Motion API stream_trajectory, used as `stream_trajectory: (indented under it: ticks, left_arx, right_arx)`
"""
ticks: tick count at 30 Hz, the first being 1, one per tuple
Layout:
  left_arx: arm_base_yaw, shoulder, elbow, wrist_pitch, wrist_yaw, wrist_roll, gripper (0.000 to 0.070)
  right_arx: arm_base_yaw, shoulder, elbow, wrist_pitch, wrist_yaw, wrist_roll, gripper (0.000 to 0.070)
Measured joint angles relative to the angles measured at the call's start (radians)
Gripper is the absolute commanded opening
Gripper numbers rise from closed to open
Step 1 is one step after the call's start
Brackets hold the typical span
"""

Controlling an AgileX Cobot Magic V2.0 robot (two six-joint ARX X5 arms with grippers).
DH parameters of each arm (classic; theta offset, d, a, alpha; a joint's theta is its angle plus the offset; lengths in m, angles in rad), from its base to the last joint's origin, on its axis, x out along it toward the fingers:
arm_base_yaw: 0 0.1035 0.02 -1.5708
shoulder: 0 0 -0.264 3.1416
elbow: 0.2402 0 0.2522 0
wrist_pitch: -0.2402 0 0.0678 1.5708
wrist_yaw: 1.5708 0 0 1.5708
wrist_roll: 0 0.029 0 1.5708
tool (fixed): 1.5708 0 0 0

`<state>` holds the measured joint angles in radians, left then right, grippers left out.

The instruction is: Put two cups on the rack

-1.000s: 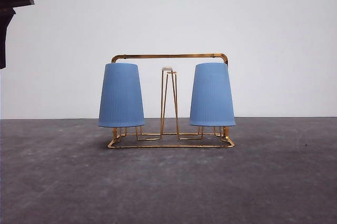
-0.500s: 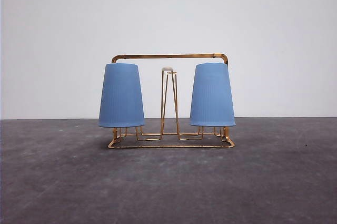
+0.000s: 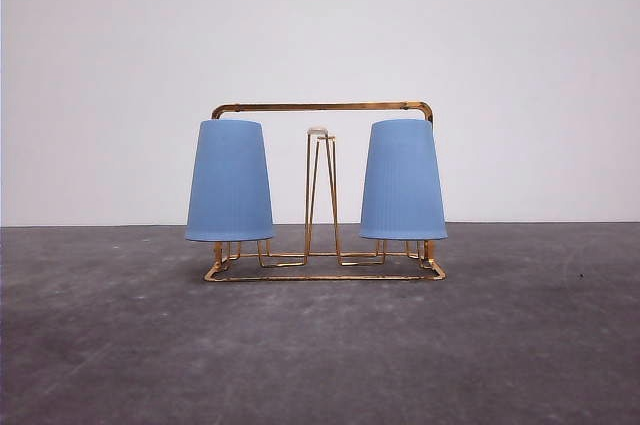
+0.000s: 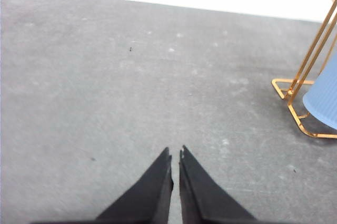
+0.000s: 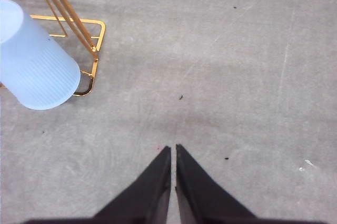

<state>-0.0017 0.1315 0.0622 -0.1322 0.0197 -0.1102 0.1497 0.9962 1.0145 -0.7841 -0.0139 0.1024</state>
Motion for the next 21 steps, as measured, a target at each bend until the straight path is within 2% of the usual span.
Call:
stream_trajectory:
  ticks: [6,11,21]
  left_arx:
    - [0.003,-0.129,-0.034,0.0,-0.008,-0.015,0.0003]
    - [0.004,-0.127,-0.034,-0.051,-0.023,-0.013,0.0003]
    - [0.004,-0.126,-0.034,-0.051,-0.025,-0.014,0.0003]
  right_arx:
    - [0.0,0.0,0.0,0.0,0.0,0.0,0.0012]
    - [0.0,0.0,0.0,0.001,0.0,0.0,0.0012]
    - [0.0,0.0,0.0,0.06,0.0,0.0,0.0011]
